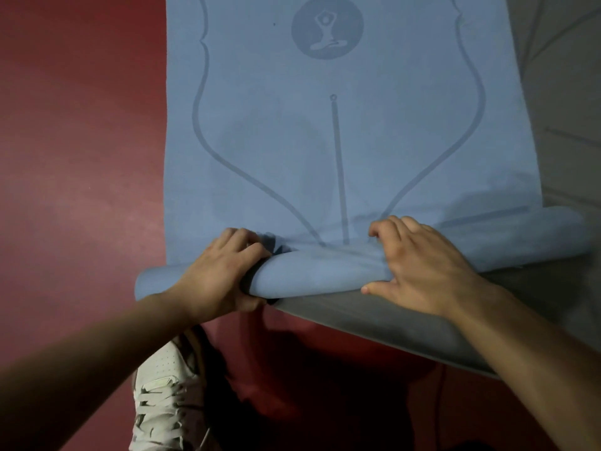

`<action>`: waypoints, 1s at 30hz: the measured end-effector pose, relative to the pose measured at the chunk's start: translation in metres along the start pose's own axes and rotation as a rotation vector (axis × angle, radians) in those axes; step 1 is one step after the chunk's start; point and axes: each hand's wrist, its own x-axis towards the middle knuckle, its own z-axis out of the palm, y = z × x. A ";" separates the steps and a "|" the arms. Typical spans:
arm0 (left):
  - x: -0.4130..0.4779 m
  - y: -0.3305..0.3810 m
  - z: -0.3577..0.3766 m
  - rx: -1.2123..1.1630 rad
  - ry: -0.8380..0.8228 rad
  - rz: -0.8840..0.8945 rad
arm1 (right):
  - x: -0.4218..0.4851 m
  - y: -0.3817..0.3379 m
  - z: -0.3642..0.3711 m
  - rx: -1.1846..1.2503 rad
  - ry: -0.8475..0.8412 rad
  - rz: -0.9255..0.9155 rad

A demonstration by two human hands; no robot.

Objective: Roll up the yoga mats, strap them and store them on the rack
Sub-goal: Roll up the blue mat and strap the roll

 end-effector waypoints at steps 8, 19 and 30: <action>-0.001 0.000 0.001 -0.069 0.040 0.009 | 0.000 0.004 0.005 0.043 0.089 -0.031; 0.017 -0.019 -0.020 -0.177 -0.118 -0.075 | 0.009 0.003 -0.003 0.094 0.132 0.039; -0.006 0.044 0.030 0.357 0.163 -0.229 | 0.007 -0.004 0.006 0.053 0.295 0.125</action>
